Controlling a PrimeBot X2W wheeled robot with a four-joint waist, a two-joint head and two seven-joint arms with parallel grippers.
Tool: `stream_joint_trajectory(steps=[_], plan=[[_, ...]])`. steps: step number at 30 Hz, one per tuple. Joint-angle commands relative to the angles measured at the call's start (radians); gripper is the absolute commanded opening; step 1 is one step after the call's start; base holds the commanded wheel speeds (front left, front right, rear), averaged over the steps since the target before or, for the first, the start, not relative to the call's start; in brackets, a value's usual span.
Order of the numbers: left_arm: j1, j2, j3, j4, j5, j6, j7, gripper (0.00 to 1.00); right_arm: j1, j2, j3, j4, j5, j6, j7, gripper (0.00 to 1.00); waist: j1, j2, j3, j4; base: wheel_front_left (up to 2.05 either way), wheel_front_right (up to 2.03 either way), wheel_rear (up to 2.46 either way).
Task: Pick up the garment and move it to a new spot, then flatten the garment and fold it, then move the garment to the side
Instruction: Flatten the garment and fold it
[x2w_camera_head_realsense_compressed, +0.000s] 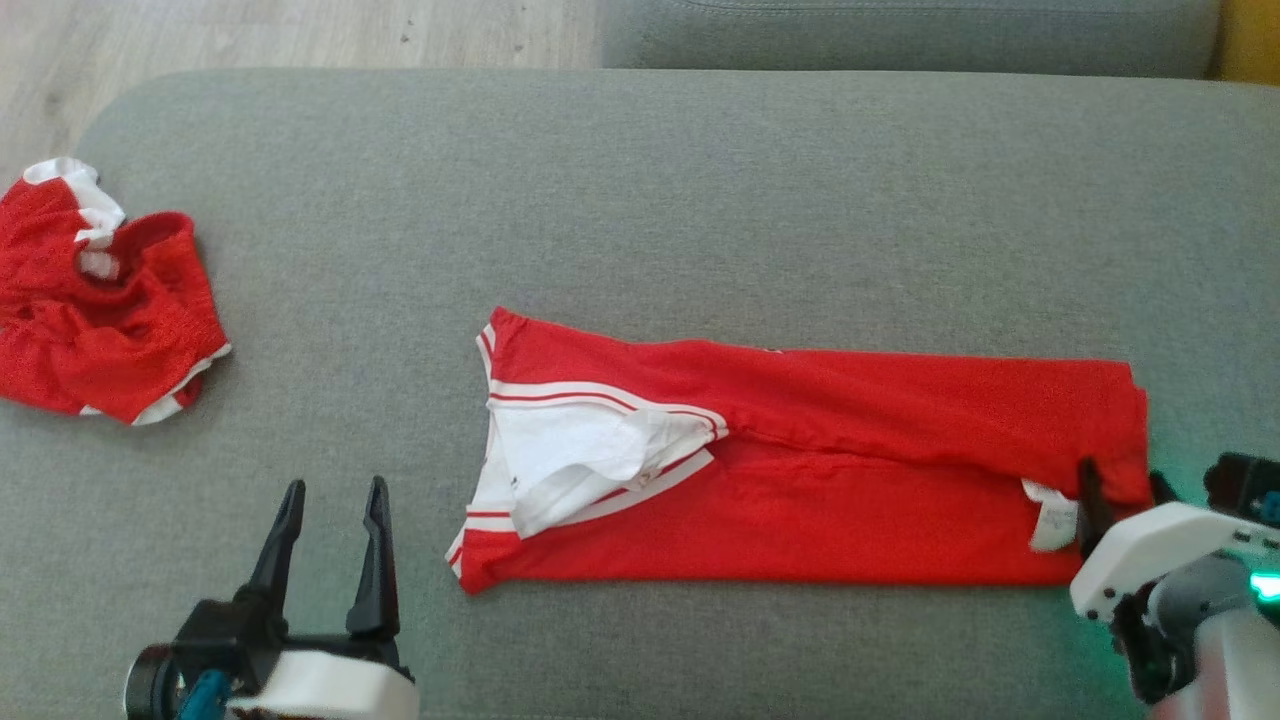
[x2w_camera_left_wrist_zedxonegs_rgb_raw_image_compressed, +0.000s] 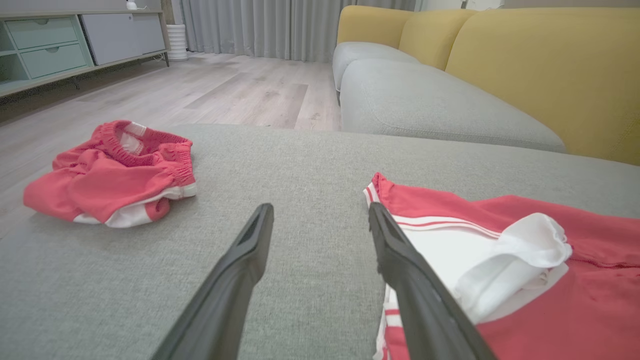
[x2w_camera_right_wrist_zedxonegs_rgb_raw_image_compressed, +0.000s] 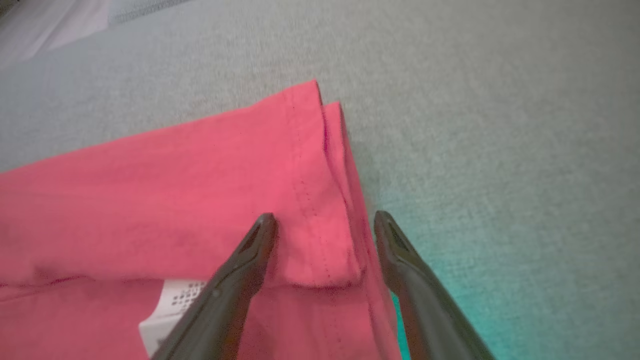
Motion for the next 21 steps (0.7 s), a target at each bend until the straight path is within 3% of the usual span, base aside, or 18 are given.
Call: stream_joint_trajectory(steps=[1,3,5,7,14,21], plan=[[-0.009,0.012,0.044,-0.031,0.012,0.005,-0.011,1.00,-0.009,-0.007,0.022,0.000,0.000,0.004,-0.013,1.00,0.0000,-0.0001,0.000,0.007,0.00,0.00,0.00],[-0.006,0.013,0.047,-0.032,0.013,0.006,-0.011,1.00,-0.011,-0.006,0.022,0.030,0.005,0.004,-0.010,1.00,0.0000,-0.0001,-0.002,0.009,0.00,0.00,0.00],[-0.002,0.014,0.049,-0.033,0.014,0.006,-0.011,1.00,-0.018,-0.006,0.024,0.056,0.009,0.004,-0.006,0.36,0.0000,-0.0001,-0.006,0.008,0.00,0.00,0.00],[-0.001,0.016,0.051,-0.034,0.017,0.007,-0.012,1.00,-0.029,-0.005,0.029,0.076,0.012,0.004,-0.002,0.00,0.0000,-0.0001,-0.008,0.004,0.00,0.00,0.00],[0.002,0.014,0.050,-0.038,0.021,0.006,-0.012,1.00,-0.077,-0.018,0.018,0.077,0.032,0.004,0.003,0.00,0.0000,-0.0001,-0.016,-0.029,0.00,0.00,0.00],[-0.002,0.002,0.044,-0.032,0.021,-0.001,-0.012,1.00,-0.096,-0.120,-0.060,-0.016,0.043,0.004,0.042,0.00,0.0000,-0.0001,-0.018,-0.084,0.00,0.00,0.00]])
